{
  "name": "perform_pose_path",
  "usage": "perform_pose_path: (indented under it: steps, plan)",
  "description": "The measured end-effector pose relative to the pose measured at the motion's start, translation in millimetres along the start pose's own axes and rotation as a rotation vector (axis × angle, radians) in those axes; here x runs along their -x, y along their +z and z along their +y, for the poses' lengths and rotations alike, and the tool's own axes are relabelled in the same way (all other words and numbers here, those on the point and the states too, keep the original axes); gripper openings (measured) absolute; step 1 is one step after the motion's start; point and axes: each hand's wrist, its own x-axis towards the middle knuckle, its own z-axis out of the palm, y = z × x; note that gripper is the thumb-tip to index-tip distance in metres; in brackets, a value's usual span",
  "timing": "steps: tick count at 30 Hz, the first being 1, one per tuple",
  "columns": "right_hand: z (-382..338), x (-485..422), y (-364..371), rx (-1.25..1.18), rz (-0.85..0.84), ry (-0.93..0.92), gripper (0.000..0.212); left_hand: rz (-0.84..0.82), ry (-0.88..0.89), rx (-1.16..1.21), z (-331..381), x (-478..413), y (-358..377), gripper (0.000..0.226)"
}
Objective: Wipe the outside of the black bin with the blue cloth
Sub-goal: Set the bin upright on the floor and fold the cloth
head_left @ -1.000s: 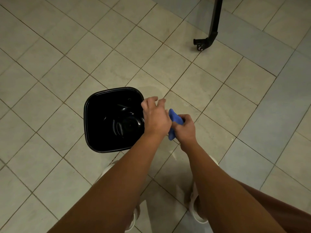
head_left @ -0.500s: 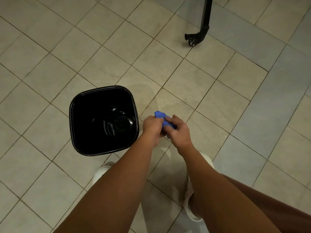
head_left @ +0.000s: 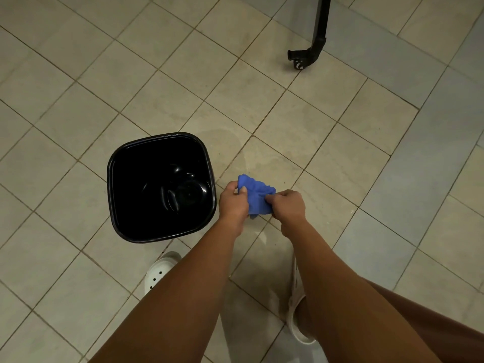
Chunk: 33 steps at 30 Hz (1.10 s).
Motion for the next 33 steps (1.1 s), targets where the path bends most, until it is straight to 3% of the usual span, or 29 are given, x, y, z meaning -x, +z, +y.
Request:
perform_pose_path:
  steps: [2, 5, 9, 15, 17, 20, 23, 29, 33]
  plan:
    - [-4, -2, 0, -0.094, -0.043, 0.033, 0.008, -0.007, -0.017, -0.015, -3, -2, -1, 0.018]
    - [-9, -4, 0, -0.183, -0.138, 0.077, 0.022, -0.013, -0.057, -0.029, -8, -5, 0, 0.029]
    - [-10, -3, 7, -0.211, -0.085, 0.028, 0.020, -0.024, -0.144, -0.007, -12, -4, 5, 0.045]
    - [-14, 5, 12, -0.523, -0.120, 0.072, 0.081, -0.200, -0.391, 0.251, 4, 7, 11, 0.037]
    - [-16, 5, 11, -0.536, -0.134, 0.103, 0.074, -0.162, -0.319, 0.290, 7, 3, 16, 0.032]
    - [-24, 3, 8, -0.540, -0.136, 0.121, 0.028, -0.044, -0.203, 0.193, 10, -7, 19, 0.033]
    - [-31, -7, 8, -0.546, -0.067, 0.129, 0.011, -0.022, -0.132, 0.124, 16, -12, 22, 0.033]
    - [-44, -23, 16, -0.393, -0.027, 0.034, 0.026, 0.033, -0.101, 0.181, 36, -24, 29, 0.038]
    - [-48, -29, 18, -0.520, -0.081, -0.039, 0.029, 0.050, -0.091, 0.255, 43, -34, 32, 0.025]
